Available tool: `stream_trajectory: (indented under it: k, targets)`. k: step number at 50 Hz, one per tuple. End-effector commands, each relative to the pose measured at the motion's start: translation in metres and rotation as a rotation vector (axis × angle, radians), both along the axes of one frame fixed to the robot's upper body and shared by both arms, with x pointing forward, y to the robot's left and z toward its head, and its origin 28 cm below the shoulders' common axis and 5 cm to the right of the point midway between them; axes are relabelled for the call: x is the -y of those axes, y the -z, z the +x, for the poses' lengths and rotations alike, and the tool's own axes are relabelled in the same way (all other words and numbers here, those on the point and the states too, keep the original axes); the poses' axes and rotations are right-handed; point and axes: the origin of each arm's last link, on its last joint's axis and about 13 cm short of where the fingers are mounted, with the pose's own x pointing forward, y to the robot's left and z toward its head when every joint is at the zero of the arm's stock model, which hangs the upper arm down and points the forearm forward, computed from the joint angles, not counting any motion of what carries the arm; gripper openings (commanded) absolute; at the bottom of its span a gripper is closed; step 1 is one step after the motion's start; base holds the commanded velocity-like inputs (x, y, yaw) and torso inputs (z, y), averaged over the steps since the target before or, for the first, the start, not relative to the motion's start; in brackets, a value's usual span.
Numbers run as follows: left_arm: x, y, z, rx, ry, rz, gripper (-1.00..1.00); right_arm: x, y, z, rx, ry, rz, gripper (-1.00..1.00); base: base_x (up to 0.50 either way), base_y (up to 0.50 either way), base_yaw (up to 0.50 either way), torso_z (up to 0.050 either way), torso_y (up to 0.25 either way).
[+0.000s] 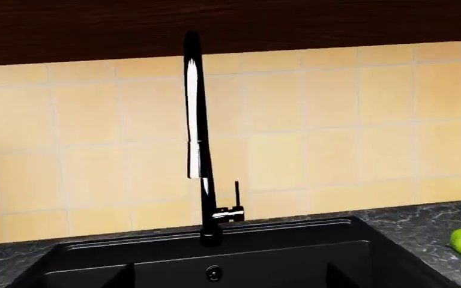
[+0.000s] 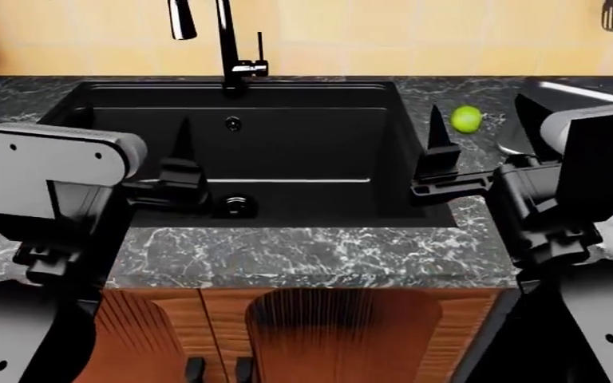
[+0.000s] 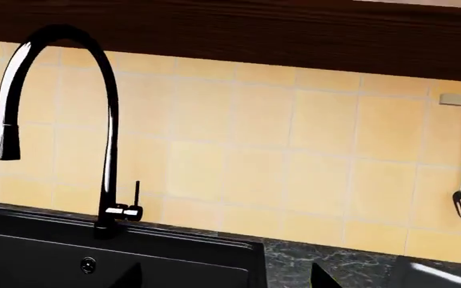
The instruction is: Pick up the fruits and vegetables and place them in the sink. Turn on the sink faucet to wash them. Then turn the sink off and put them in the tray.
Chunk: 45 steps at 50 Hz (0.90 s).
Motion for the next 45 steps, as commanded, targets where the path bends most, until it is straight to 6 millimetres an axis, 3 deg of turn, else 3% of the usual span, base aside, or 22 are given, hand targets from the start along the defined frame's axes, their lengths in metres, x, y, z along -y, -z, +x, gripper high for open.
stream_trajectory:
  k: [1, 11, 21, 35, 39, 45]
  targets:
    - [0.020, -0.021, -0.010, -0.005, 0.144, 0.109, 1.00, 0.006, -0.037, -0.002, 0.008, 0.015, -0.077, 1.00, 0.42, 0.04, 0.00, 0.050, 0.000]
    - [0.033, -0.028, -0.015, -0.031, 0.263, 0.166, 1.00, 0.014, -0.063, 0.000, -0.039, 0.033, -0.152, 1.00, 0.40, -0.16, 0.00, 0.046, 0.000]
    - [0.040, -0.040, -0.019, -0.035, 0.310, 0.186, 1.00, 0.019, -0.084, -0.001, -0.066, 0.047, -0.197, 1.00, 0.40, -0.24, 0.00, 0.001, 0.000]
    - [0.045, -0.041, -0.021, -0.033, 0.334, 0.193, 1.00, 0.020, -0.088, 0.007, -0.128, 0.071, -0.242, 1.00, 0.41, -0.08, 0.00, 0.000, 0.000]
    - [0.046, -0.041, -0.021, -0.033, 0.339, 0.194, 1.00, 0.020, -0.087, 0.009, -0.159, 0.167, -0.275, 1.00, 0.00, 0.00, 0.00, 0.000, 0.000]
    - [0.046, -0.039, -0.021, -0.036, 0.340, 0.189, 1.00, 0.015, -0.085, 0.013, -0.209, 0.180, -0.296, 1.00, 0.00, 0.00, 0.00, 0.000, 0.000]
